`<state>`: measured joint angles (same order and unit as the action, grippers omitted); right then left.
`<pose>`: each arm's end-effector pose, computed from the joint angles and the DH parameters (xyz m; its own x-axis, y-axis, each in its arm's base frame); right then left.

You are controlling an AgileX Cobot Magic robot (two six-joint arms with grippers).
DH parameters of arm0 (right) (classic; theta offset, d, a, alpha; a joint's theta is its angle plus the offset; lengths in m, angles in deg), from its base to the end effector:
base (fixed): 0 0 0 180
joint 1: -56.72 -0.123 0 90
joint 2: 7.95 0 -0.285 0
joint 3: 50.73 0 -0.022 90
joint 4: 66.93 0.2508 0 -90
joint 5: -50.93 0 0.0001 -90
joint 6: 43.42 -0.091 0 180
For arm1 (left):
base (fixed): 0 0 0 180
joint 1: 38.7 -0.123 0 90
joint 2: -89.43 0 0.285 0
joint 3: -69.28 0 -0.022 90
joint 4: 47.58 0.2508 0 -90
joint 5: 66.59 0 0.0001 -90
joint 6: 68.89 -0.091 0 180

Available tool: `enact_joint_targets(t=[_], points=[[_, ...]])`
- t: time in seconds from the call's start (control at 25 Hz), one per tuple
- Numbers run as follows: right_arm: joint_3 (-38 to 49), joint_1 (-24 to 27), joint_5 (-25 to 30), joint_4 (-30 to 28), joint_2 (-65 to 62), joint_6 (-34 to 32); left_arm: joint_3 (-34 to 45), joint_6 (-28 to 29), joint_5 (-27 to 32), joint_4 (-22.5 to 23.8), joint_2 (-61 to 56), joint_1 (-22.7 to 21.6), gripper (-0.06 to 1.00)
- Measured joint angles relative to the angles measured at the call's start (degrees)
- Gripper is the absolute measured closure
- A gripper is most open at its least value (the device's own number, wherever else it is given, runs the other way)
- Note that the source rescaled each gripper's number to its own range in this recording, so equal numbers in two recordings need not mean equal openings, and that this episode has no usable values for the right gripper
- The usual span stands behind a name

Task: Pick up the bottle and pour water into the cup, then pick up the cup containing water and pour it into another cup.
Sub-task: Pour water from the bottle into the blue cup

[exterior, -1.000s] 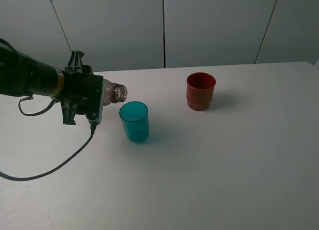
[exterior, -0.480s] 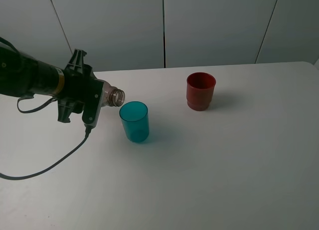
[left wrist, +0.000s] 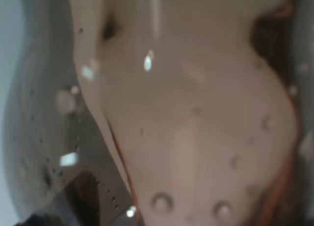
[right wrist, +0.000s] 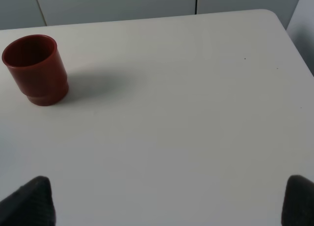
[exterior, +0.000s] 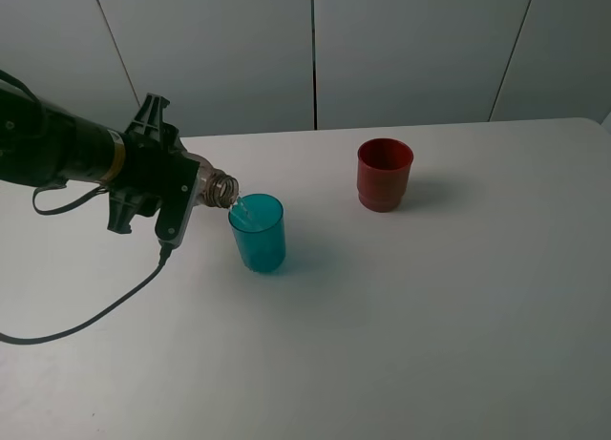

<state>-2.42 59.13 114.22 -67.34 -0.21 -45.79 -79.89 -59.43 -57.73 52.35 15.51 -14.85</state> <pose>-0.0074 -0.0003 0.2750 -0.4874 0.0587 -0.8712 0.0663 0.9973 0.0301 0.3070 -0.1205 0.1647 0.3088 0.9441 0.1152 0.6478 -0.2975 0.7014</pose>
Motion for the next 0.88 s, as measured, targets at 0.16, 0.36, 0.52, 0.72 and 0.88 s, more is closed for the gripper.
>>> enact_joint_targets(t=[0.16,0.36,0.52,0.72,0.88], points=[[0.0,0.0,0.0,0.0,0.0,0.0,0.0,0.0,0.0,0.0,0.0,0.0,0.94],[0.0,0.0,0.0,0.0,0.0,0.0,0.0,0.0,0.0,0.0,0.0,0.0,0.94],[0.0,0.0,0.0,0.0,0.0,0.13,0.0,-0.45,0.44,0.0,0.0,0.0,0.94],[0.0,0.0,0.0,0.0,0.0,0.13,-1.55,-0.54,1.68,-0.11,0.0,0.0,0.94],[0.0,0.0,0.0,0.0,0.0,0.13,-2.21,-0.56,0.61,-0.11,0.0,0.0,0.94]])
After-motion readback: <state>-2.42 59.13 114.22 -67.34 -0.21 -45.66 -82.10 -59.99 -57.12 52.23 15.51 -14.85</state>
